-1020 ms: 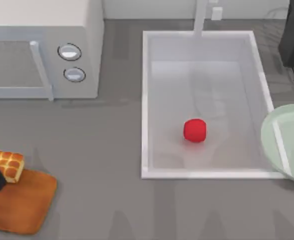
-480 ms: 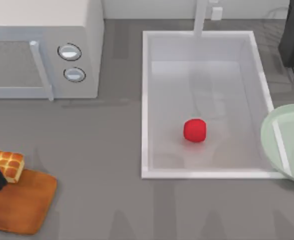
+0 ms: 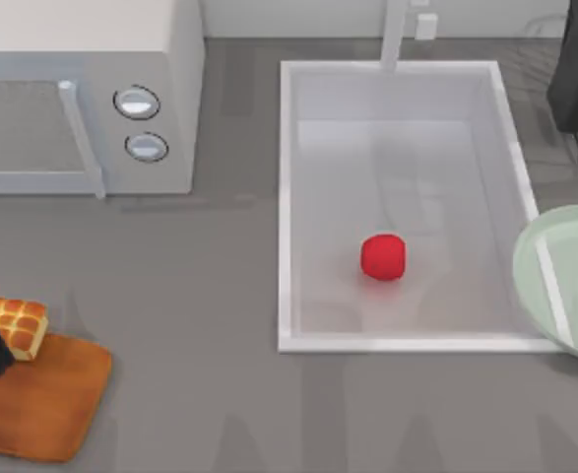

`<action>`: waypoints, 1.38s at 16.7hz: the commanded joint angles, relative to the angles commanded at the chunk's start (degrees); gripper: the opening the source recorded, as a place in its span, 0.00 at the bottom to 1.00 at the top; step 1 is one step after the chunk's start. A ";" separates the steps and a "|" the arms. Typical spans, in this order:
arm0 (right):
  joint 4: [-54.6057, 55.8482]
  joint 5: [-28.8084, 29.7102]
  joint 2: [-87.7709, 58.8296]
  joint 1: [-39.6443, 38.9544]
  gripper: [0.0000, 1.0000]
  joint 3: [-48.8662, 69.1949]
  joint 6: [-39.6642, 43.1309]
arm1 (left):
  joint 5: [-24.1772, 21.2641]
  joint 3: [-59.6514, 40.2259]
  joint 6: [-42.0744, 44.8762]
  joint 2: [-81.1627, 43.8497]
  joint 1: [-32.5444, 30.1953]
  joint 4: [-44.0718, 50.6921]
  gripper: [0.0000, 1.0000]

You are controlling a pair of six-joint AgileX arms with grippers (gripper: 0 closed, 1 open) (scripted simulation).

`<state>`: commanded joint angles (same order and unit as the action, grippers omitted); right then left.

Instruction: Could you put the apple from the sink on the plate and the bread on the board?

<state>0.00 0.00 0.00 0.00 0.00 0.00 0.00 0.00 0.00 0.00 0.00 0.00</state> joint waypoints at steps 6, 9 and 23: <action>0.00 0.00 0.00 0.00 1.00 0.00 0.00 | 0.00 0.00 0.00 0.00 0.00 0.00 1.00; -1.70 0.12 -3.42 -0.52 1.00 3.38 -0.31 | 0.00 0.00 0.00 0.00 0.00 0.00 1.00; -37.39 1.03 -73.97 -12.94 1.00 66.48 -11.59 | 0.00 0.00 0.00 0.00 0.00 0.00 1.00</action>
<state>-37.39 1.03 -73.97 -12.94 66.48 -11.59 0.00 0.00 0.00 0.00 0.00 0.00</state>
